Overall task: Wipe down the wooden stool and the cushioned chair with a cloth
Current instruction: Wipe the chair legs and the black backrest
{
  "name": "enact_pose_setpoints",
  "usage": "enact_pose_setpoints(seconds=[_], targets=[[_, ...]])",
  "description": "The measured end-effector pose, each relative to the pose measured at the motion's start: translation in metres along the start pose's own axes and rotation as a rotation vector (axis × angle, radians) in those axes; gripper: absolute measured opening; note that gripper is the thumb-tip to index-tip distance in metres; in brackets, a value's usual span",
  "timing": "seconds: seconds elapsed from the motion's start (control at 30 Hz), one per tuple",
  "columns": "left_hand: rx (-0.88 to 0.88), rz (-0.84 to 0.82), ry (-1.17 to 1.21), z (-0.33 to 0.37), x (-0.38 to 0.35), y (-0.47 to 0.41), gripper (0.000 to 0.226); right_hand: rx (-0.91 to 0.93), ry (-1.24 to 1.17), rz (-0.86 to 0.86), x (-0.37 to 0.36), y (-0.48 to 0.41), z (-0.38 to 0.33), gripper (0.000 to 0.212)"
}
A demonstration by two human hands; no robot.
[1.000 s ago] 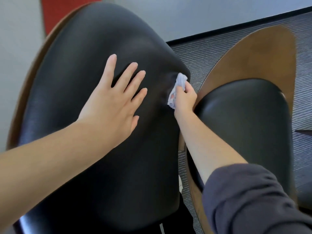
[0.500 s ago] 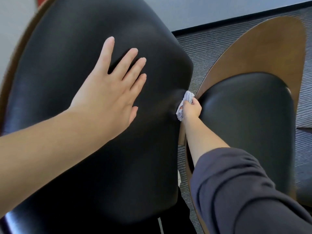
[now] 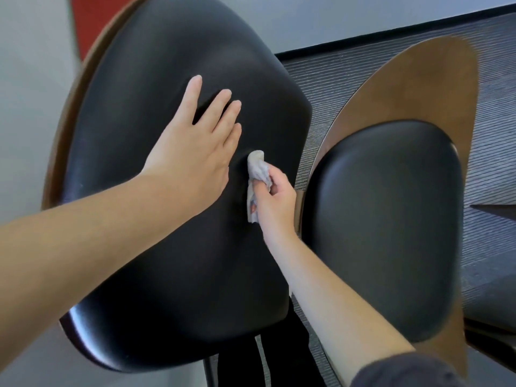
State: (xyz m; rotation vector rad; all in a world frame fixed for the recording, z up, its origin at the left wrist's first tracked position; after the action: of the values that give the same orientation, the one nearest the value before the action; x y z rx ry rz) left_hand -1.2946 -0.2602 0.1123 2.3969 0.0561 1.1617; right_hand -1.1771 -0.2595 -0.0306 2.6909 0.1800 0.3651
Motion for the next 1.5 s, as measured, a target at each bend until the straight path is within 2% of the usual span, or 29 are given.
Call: enact_pose_setpoints(seconds=[0.07, 0.2, 0.27, 0.4, 0.5, 0.67, 0.77, 0.87, 0.93, 1.0, 1.1, 1.17, 1.27, 1.33, 1.4, 1.5], targets=[[0.003, 0.005, -0.007, 0.000, -0.002, 0.000, 0.070, -0.045, 0.065, 0.124, 0.011, -0.035, 0.022, 0.031], [-0.004, 0.022, -0.021, 0.001, -0.003, -0.001, 0.070, -0.284, 0.004, 0.217, 0.036, -0.083, 0.087, 0.019], [-0.004, 0.039, -0.034, 0.001, -0.003, 0.000, 0.070, -0.381, -0.079, 0.252, 0.040, -0.077, 0.121, 0.017], [0.000, 0.045, -0.044, -0.002, -0.002, 0.000, 0.070, -0.589, -0.061, 0.276, 0.052, -0.033, 0.179, 0.019], [0.004, 0.054, -0.040, -0.002, -0.002, 0.001, 0.070, -0.726, -0.109, 0.336, 0.059, -0.019, 0.191, 0.024], [0.009, 0.052, -0.030, -0.002, 0.001, 0.002, 0.068, -0.419, -0.076, 0.276, 0.032, -0.043, 0.087, 0.023], [0.018, 0.026, -0.005, -0.001, 0.001, 0.006, 0.066, -0.199, -0.079, 0.155, 0.012, -0.007, 0.024, 0.026], [0.011, -0.005, 0.024, 0.007, -0.001, 0.018, 0.065, -0.081, -0.040, 0.026, -0.004, 0.044, 0.014, 0.025], [0.005, -0.017, 0.040, 0.011, -0.003, 0.029, 0.065, -0.098, -0.007, 0.041, 0.001, 0.048, 0.024, 0.029], [0.007, -0.024, 0.052, 0.012, -0.004, 0.040, 0.064, -0.173, 0.050, 0.136, 0.012, 0.025, 0.041, 0.034], [0.027, -0.025, 0.075, 0.011, -0.002, 0.050, 0.064, -0.268, 0.091, 0.222, 0.020, -0.005, 0.051, 0.025], [0.046, -0.024, 0.100, 0.009, -0.001, 0.056, 0.064, -0.239, 0.090, 0.228, 0.013, -0.002, 0.030, 0.024], [0.080, -0.020, 0.134, 0.006, 0.000, 0.067, 0.064, -0.062, 0.063, 0.099, -0.006, 0.045, -0.008, 0.026], [0.110, -0.012, 0.168, 0.002, 0.000, 0.074, 0.064, -0.035, 0.040, -0.011, -0.008, 0.078, -0.003, 0.025], [0.143, 0.000, 0.204, -0.002, 0.002, 0.081, 0.064, -0.090, 0.058, 0.010, 0.005, 0.087, 0.022, 0.028], [0.174, 0.016, 0.242, -0.005, 0.004, 0.089, 0.064, -0.326, 0.060, 0.145, 0.025, 0.061, 0.056, 0.022]])
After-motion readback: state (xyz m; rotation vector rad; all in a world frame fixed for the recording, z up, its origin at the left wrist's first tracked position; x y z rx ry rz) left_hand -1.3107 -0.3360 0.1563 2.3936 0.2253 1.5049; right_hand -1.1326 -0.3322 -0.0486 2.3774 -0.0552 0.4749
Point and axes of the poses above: each hand's wrist, its own y-axis away from the middle knuckle, its own x-axis out of the back of the hand, z = x × y, the point moved 8 cm from there along -y, towards the middle knuckle, and after that the axes turned 6 degrees about y, right-handed, at the moved point
